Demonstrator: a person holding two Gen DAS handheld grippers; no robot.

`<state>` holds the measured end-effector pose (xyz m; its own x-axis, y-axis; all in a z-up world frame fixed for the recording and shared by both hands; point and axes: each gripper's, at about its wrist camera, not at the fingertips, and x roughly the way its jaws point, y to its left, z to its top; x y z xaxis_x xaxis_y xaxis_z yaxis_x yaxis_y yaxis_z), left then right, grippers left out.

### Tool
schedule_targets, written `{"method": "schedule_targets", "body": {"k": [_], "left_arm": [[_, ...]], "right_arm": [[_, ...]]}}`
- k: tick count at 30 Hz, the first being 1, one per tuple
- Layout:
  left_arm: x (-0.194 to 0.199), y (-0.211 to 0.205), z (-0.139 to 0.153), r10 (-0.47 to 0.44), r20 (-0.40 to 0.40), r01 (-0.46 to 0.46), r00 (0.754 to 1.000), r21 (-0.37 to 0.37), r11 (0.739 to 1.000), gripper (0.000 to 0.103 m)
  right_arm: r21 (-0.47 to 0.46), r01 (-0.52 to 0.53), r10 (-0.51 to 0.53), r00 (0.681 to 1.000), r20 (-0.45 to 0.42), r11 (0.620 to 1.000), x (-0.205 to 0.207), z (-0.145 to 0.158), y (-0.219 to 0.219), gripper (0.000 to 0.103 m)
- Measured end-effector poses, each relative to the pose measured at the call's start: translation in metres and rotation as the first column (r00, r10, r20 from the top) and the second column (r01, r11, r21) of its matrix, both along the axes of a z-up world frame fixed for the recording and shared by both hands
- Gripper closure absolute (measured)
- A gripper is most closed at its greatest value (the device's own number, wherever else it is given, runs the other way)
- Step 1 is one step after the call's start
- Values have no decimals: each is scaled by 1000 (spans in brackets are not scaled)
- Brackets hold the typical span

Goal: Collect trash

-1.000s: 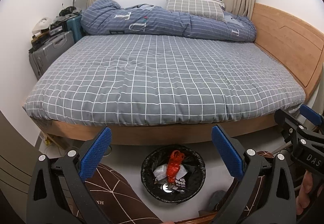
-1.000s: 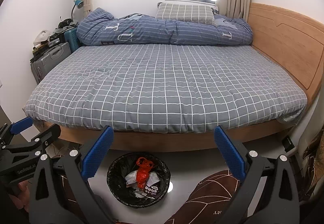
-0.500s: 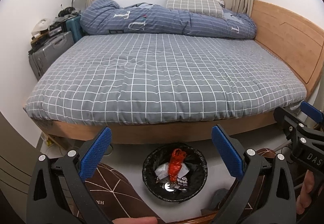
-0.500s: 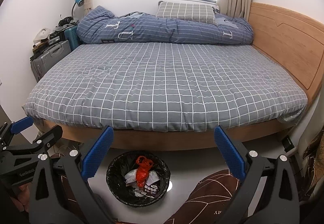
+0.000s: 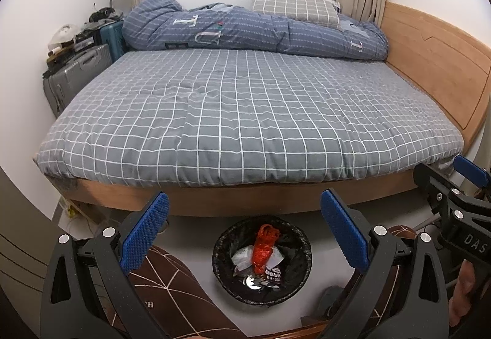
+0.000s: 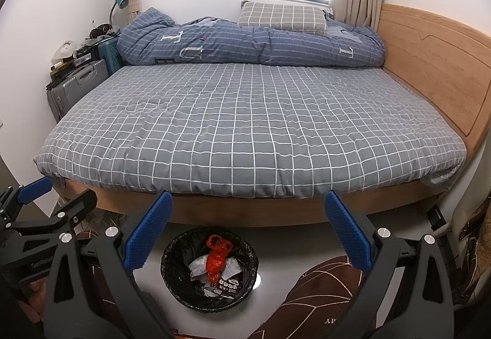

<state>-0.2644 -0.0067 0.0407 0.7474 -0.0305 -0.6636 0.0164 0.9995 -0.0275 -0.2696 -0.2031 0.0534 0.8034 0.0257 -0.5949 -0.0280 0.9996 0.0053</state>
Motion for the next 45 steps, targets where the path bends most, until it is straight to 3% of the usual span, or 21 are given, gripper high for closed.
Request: {"method": "schedule_targets", "body": {"k": [45], "left_arm": [[0,4,-2,8,-5,-8,1000,0,1000,6]], "right_arm": [[-6,-4,4,1000,-6,1000,-2,-6,3,8]]}}
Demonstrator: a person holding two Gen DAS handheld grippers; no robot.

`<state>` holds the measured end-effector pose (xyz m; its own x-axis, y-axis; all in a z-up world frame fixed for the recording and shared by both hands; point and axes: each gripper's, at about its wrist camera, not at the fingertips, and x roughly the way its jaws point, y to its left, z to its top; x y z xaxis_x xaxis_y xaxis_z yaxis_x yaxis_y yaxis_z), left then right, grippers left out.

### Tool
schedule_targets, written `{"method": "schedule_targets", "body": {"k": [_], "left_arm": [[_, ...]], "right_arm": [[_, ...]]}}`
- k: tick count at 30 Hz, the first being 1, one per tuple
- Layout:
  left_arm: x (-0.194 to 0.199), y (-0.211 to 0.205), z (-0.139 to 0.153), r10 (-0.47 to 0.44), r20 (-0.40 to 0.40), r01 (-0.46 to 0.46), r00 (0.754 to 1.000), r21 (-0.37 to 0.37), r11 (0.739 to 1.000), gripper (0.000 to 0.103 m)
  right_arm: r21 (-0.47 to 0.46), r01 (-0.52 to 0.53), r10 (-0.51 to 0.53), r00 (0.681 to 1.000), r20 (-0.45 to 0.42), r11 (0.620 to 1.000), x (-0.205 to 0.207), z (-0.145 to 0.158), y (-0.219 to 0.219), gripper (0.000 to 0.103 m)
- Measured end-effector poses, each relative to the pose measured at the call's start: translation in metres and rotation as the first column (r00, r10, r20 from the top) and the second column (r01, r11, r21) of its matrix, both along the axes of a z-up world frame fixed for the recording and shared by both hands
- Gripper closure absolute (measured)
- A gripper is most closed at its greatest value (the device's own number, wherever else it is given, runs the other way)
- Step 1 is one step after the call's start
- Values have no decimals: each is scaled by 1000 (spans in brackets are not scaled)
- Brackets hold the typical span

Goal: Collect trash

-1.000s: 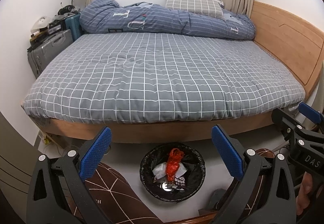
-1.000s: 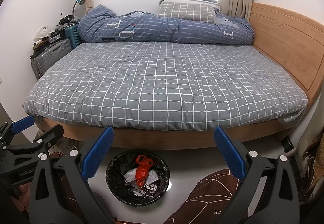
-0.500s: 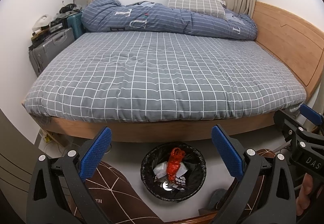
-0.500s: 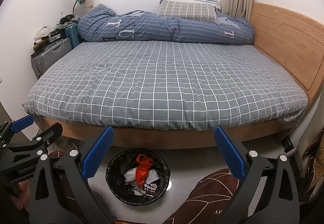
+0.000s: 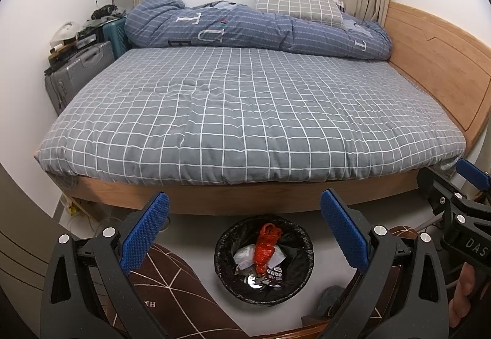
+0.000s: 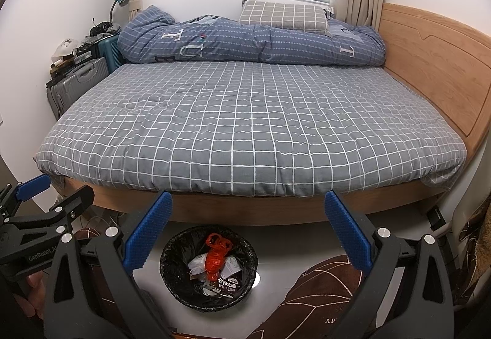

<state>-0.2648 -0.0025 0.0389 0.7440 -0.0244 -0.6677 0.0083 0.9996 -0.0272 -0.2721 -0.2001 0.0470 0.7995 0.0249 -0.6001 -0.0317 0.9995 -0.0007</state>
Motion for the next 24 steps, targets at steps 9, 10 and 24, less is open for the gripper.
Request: {"method": "schedule_targets", "body": {"k": [9,10,24], "left_arm": [[1,0,0,3,2,-3,1000,3,1000,6],[1,0,0,3,2,-3,1000,3,1000,6],[0,-3,2,13,12,-13,1000,0,1000,6]], "right_arm": [[-1,1,-1,1000,1,1000,0,0,0,8],[-2,1,-1,1000,1,1000,1,0,0,8],[-2,0,0,1000,-2,1000,1,1,0,8]]}}
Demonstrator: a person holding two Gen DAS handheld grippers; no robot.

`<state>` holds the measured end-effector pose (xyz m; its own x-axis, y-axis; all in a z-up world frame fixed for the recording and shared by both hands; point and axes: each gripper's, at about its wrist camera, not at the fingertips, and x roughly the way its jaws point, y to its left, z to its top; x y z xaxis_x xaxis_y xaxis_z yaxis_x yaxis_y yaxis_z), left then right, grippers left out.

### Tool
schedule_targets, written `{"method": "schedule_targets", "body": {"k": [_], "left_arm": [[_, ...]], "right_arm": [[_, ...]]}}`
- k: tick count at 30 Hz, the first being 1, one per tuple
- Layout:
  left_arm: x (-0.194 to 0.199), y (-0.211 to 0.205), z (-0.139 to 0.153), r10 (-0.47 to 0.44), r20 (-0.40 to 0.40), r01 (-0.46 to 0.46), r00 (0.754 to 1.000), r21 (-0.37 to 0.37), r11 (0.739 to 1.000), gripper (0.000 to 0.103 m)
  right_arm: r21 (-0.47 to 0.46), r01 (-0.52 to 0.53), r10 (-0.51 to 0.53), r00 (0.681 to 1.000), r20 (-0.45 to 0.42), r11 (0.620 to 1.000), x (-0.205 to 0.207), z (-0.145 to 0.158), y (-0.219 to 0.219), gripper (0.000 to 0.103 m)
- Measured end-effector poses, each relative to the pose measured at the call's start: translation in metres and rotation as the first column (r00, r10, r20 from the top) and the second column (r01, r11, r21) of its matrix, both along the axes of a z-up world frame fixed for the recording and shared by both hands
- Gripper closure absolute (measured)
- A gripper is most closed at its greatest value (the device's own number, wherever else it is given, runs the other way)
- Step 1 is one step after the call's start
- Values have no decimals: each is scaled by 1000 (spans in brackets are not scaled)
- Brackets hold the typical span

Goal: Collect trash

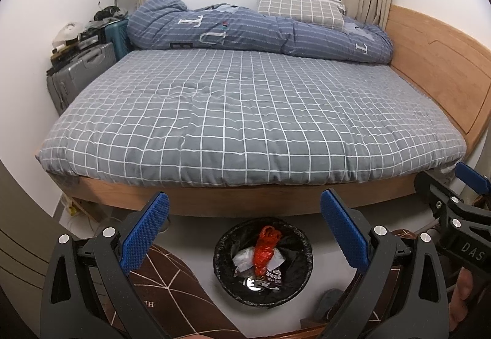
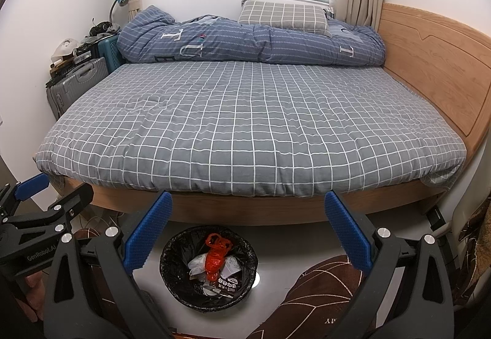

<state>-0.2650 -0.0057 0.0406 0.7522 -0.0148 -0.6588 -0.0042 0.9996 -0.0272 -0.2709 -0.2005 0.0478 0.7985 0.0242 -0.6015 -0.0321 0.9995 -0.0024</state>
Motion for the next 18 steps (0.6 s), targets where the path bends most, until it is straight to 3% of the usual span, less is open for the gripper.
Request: {"method": "schedule_targets", "body": {"k": [18], "left_arm": [[0,2,1,20,4,-20,1000,22,1000,6]], "right_arm": [[0,-1,1,1000,-2,1000,0,0,0,8]]}}
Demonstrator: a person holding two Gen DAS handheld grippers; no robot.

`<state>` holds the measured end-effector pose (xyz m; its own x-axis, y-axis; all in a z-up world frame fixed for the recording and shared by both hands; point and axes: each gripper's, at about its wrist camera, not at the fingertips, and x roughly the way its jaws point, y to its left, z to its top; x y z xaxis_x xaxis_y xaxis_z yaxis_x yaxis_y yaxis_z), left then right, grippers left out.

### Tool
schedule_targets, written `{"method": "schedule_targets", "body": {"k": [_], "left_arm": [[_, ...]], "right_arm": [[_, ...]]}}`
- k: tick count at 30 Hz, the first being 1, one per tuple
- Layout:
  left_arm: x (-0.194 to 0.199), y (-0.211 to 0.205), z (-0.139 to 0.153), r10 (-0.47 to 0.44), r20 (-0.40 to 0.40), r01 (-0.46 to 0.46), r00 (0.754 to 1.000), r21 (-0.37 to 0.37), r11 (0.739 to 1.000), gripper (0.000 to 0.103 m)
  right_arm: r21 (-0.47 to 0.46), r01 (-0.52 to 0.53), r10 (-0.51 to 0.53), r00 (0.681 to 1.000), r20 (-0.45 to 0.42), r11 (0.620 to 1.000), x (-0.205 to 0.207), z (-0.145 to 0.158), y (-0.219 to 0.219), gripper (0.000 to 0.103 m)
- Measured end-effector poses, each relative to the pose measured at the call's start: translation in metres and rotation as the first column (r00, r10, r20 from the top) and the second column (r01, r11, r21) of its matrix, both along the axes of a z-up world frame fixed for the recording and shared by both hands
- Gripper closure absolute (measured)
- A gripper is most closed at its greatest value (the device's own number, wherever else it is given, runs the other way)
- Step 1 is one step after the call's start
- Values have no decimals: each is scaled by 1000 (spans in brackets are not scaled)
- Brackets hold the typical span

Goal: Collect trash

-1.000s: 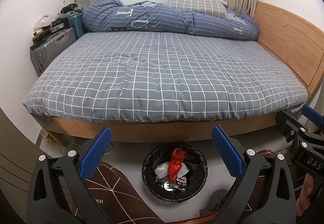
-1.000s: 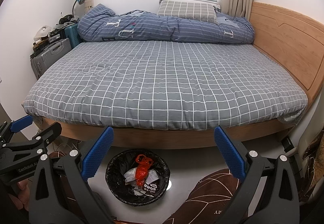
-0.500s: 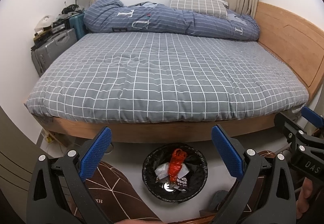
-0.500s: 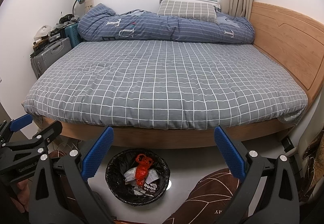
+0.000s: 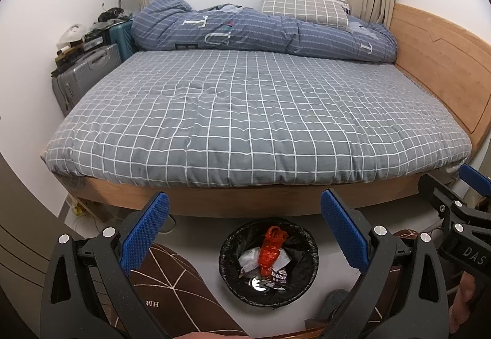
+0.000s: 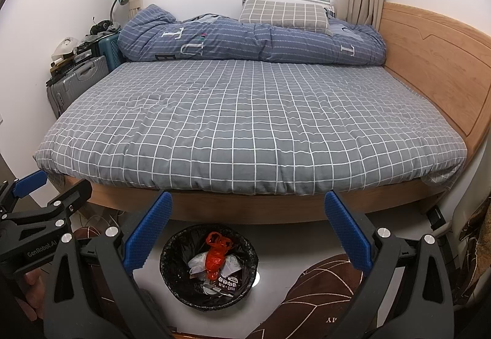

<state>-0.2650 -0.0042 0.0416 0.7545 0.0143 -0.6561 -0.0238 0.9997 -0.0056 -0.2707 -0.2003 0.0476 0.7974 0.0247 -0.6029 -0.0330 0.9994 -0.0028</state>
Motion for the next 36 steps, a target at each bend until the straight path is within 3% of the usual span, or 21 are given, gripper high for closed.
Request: {"method": "schedule_targets", "body": {"k": [36], "left_arm": [[-1,0,-4,1,-9,-1,1000,0,1000,6]], "right_arm": [[0,0,0,1000,-1,1000,1,0,-1,8]]}}
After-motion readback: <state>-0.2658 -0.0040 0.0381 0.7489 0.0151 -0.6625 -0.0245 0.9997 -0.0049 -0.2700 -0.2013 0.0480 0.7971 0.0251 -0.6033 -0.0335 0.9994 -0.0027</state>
